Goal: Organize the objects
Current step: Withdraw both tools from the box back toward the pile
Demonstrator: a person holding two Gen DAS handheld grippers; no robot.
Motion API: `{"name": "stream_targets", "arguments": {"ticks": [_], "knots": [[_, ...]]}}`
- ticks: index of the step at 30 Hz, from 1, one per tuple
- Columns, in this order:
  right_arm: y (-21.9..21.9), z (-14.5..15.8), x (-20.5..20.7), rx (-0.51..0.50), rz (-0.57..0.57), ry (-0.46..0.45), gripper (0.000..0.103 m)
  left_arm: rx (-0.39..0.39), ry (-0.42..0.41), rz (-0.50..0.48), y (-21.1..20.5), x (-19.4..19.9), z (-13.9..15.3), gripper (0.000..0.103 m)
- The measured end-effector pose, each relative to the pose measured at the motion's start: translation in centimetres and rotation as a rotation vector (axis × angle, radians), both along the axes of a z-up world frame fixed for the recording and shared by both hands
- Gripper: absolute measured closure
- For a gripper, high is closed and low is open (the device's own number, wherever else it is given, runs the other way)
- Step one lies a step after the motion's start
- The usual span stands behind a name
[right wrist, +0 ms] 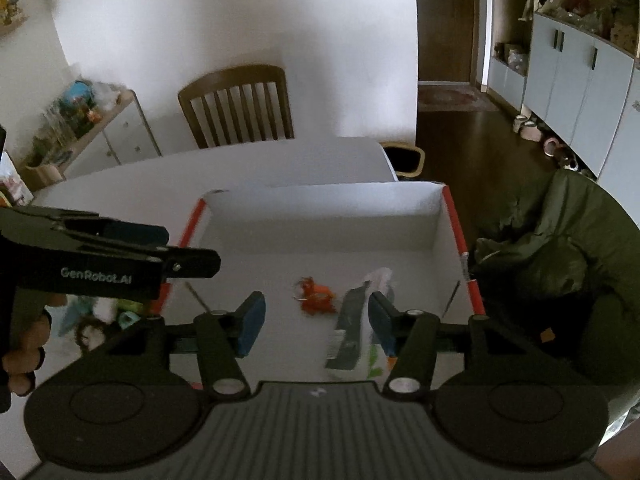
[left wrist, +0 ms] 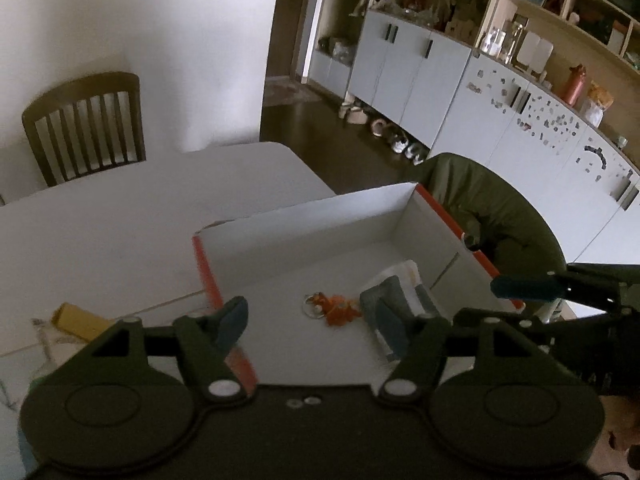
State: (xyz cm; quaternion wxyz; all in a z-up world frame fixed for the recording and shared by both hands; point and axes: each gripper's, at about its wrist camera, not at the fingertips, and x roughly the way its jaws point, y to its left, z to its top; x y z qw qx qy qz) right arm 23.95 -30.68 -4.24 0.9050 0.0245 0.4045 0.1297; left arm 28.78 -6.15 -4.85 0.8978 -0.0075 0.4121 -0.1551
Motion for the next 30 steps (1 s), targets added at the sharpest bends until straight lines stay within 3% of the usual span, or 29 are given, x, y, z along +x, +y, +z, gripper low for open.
{"name": "stream_targets", "arguments": {"ticks": [14, 25, 30], "knots": [[5.6, 2.2, -4.9, 0.043, -0.006, -0.054, 0.034, 0.008, -0.077, -0.001, 5.3, -4.9, 2.1, 0.020], [10.0, 3.3, -7.1, 0.092, 0.006, -0.083, 0.025, -0.013, -0.142, 0.065, 10.5, -7.5, 3.2, 0.003], [11.9, 3.8, -7.8, 0.125, 0.020, -0.107, 0.022, -0.010, -0.172, 0.099, 12.7, -8.8, 3.3, 0.001]]}}
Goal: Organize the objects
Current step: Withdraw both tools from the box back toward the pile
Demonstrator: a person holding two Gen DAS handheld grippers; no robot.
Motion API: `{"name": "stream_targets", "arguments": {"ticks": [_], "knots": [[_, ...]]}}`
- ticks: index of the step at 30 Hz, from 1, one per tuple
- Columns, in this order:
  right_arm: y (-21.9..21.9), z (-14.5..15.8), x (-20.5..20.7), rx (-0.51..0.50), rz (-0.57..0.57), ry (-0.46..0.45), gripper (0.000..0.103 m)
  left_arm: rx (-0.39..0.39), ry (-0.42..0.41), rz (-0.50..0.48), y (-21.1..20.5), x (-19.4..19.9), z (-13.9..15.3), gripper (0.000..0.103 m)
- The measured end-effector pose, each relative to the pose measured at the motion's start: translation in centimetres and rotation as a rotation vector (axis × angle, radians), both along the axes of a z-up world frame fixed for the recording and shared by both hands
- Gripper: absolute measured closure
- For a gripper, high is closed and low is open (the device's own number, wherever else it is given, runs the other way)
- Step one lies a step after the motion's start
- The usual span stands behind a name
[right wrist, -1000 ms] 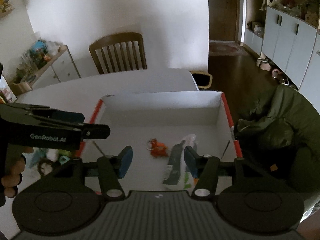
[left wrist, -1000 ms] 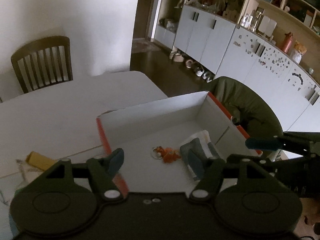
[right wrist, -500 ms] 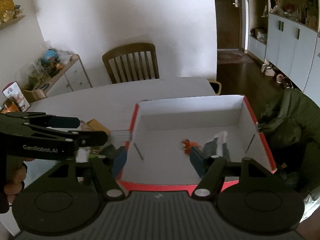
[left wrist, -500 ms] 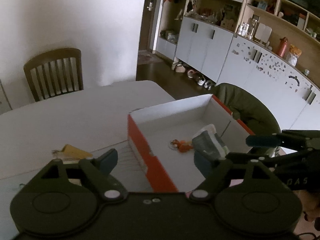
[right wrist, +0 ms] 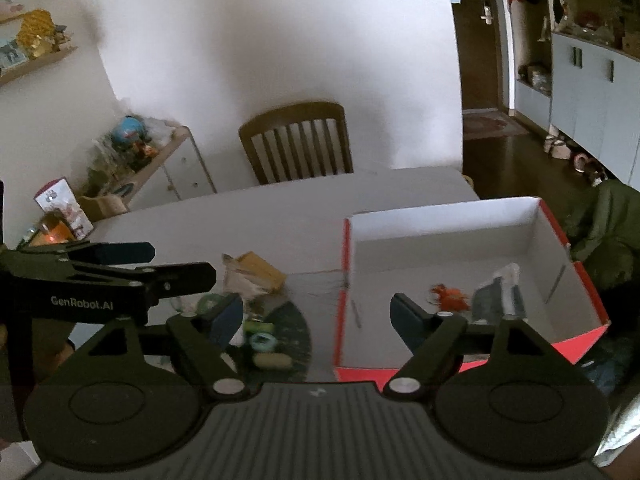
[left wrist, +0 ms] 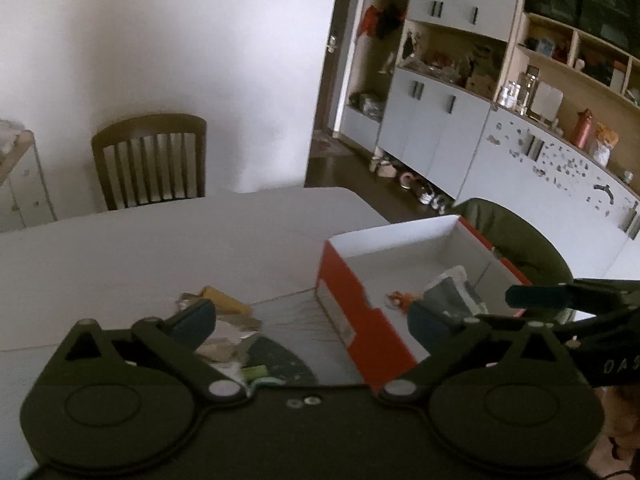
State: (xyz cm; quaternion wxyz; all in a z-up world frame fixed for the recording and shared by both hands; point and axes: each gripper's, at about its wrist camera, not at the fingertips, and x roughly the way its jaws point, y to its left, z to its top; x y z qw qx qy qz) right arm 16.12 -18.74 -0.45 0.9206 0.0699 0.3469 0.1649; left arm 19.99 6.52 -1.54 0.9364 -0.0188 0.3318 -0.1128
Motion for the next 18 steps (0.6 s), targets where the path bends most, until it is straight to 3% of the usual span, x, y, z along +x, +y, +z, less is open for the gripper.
{"name": "stream_targets", "arguments": {"ticks": [18], "knots": [[5.3, -0.7, -1.1, -0.032, 0.057, 0.018, 0.021, -0.068, 0.000, 0.057, 7.3, -3.2, -2.6, 0.000]]}}
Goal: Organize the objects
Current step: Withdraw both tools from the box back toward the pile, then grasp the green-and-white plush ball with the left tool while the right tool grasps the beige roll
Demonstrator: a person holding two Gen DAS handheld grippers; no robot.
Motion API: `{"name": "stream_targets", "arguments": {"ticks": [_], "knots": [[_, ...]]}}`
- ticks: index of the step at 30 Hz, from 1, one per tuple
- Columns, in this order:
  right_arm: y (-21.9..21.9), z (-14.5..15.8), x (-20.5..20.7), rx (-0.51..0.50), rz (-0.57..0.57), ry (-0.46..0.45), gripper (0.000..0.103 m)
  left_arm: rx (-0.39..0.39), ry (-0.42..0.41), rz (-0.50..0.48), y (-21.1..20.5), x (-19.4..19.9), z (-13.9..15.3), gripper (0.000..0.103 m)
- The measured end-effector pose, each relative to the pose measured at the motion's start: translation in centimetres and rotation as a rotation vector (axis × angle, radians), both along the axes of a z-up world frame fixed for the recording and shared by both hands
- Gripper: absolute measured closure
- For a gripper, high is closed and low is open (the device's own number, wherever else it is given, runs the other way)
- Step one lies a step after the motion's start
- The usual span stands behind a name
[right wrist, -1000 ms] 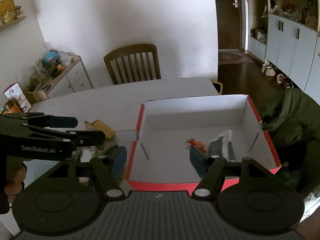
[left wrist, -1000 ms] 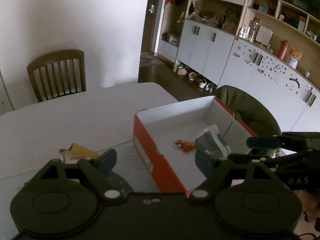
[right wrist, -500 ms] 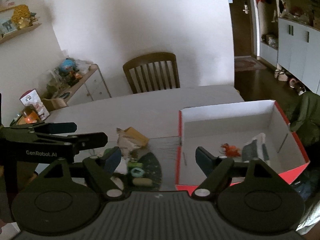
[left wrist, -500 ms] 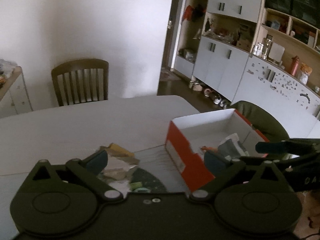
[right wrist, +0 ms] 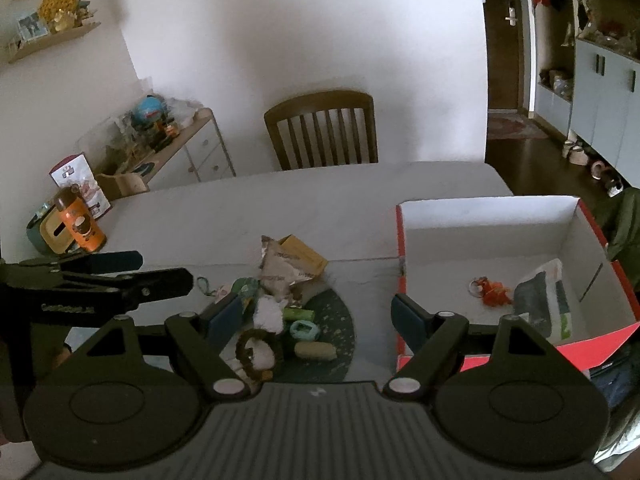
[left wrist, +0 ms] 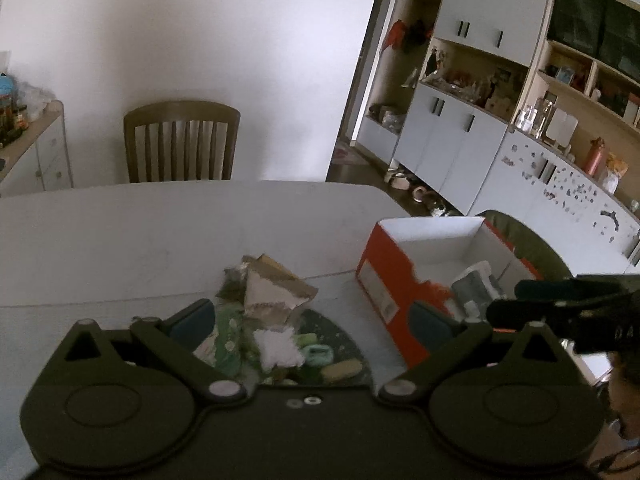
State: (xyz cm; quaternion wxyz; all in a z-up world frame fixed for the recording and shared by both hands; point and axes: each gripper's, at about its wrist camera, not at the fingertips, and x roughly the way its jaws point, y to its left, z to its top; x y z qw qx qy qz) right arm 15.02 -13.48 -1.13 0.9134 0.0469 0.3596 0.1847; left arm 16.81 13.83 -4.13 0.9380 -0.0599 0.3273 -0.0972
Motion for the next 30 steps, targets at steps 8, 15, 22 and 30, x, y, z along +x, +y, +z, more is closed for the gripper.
{"name": "stream_targets", "arguments": {"ticks": [8, 15, 22, 30], "knots": [[1.4, -1.4, 0.6, -0.018, 0.022, 0.046, 0.021, 0.075, 0.005, 0.048, 1.8, 0.0, -2.0, 0.000], [3.2, -3.2, 1.6, -0.051, 0.051, 0.092, 0.021, 0.128, 0.039, 0.068, 3.3, 1.4, -4.5, 0.000], [5.1, -5.1, 2.8, -0.084, 0.083, 0.132, 0.021, 0.144, 0.086, 0.098, 5.5, 3.6, -7.8, 0.001], [6.6, -8.4, 4.1, -0.138, 0.081, 0.197, 0.021, 0.163, 0.131, 0.088, 5.9, 6.0, -10.2, 0.001]]}}
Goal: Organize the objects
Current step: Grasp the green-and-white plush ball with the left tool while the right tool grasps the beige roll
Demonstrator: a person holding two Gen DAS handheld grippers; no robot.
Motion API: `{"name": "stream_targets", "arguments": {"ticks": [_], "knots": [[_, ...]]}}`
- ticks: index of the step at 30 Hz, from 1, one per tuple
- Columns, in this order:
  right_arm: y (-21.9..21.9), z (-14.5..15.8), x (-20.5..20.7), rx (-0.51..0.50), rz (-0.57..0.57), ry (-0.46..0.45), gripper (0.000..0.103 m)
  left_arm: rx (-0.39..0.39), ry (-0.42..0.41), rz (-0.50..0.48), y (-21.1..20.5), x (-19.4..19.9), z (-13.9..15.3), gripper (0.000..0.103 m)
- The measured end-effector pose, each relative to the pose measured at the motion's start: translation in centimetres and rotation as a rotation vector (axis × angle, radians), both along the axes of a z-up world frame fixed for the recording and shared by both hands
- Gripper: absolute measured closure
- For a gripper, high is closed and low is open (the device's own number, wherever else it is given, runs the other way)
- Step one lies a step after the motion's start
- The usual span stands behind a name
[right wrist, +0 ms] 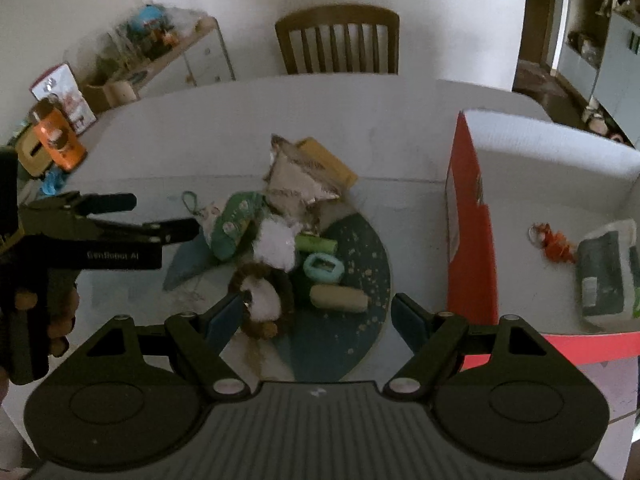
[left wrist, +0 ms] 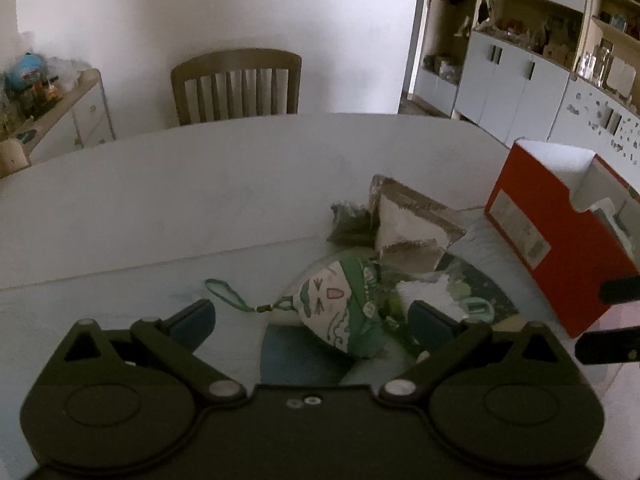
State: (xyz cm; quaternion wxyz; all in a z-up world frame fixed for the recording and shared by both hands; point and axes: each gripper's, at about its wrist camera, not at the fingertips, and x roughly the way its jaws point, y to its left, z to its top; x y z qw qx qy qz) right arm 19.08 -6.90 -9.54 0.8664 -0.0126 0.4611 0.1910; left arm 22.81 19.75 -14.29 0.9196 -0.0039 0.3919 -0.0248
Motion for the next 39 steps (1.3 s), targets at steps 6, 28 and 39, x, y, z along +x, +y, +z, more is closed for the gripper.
{"name": "stream_targets", "arguments": {"ticks": [6, 28, 39], "knots": [[0.2, -2.5, 1.6, -0.024, -0.049, 0.033, 0.021, 0.021, 0.036, -0.024, -0.7, 1.6, -1.4, 0.001], [1.2, -6.2, 4.7, -0.044, -0.086, 0.112, 0.031, 0.020, 0.089, -0.057, -1.1, 4.2, -3.8, 0.016], [1.1, -7.1, 5.3, -0.022, -0.099, 0.139, 0.045, 0.005, 0.091, -0.061, -1.2, 4.3, -3.9, 0.027]]}}
